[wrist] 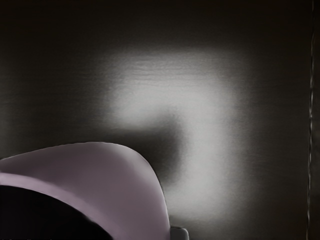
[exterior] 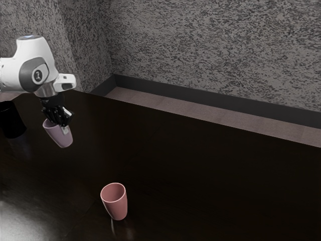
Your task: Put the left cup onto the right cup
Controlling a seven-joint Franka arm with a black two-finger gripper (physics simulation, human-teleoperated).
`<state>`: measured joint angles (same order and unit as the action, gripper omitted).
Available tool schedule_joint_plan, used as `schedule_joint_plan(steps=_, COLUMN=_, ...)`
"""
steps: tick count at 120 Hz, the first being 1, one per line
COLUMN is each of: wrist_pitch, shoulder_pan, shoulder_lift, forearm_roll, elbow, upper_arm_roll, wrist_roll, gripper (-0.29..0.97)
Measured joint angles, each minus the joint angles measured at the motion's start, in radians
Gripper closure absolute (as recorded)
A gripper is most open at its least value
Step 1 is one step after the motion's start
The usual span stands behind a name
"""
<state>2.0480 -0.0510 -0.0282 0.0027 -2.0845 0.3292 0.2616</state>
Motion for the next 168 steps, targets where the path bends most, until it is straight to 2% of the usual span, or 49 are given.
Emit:
schedule_joint_plan(steps=11, wrist_pitch=-0.013, shoulder_pan=-0.053, shoulder_lift=-0.042, forearm_roll=0.010, elbow=-0.046, upper_arm_roll=-0.002, wrist_roll=-0.005, gripper=0.78)
schedule_joint_plan(steps=23, wrist_pitch=-0.005, shoulder_pan=-0.040, shoulder_lift=-0.096, forearm_roll=0.021, elbow=-0.112, upper_arm_roll=-0.021, wrist_roll=-0.017, gripper=0.78)
schedule_joint_plan(steps=59, wrist_pitch=-0.063, shoulder_pan=-0.035, shoulder_lift=-0.320, forearm_roll=0.063, elbow=-0.291, upper_arm_roll=-0.177, wrist_roll=-0.058, gripper=0.78)
schedule_joint_plan(steps=78, wrist_pitch=-0.085, shoulder_pan=-0.061, shoulder_lift=-0.389, forearm_roll=0.066, elbow=-0.324, upper_arm_roll=-0.263, wrist_roll=-0.088, gripper=0.78)
schedule_joint_plan(steps=109, wrist_pitch=-0.061, shoulder_pan=-0.165, shoulder_lift=-0.362, forearm_roll=0.016, elbow=-0.345, upper_arm_roll=-0.342, wrist_roll=-0.133, gripper=0.78)
schedule_joint_plan(steps=151, wrist_pitch=0.062, shoulder_pan=-0.210, shoulder_lift=-0.282, forearm_roll=0.003, elbow=-0.347, upper_arm_roll=-0.381, wrist_roll=-0.190, gripper=0.78)
schedule_joint_plan(steps=168, wrist_pitch=0.079, shoulder_pan=-0.212, shoulder_lift=-0.281, forearm_roll=0.002, elbow=-0.353, upper_arm_roll=-0.395, wrist_roll=-0.207, gripper=0.78)
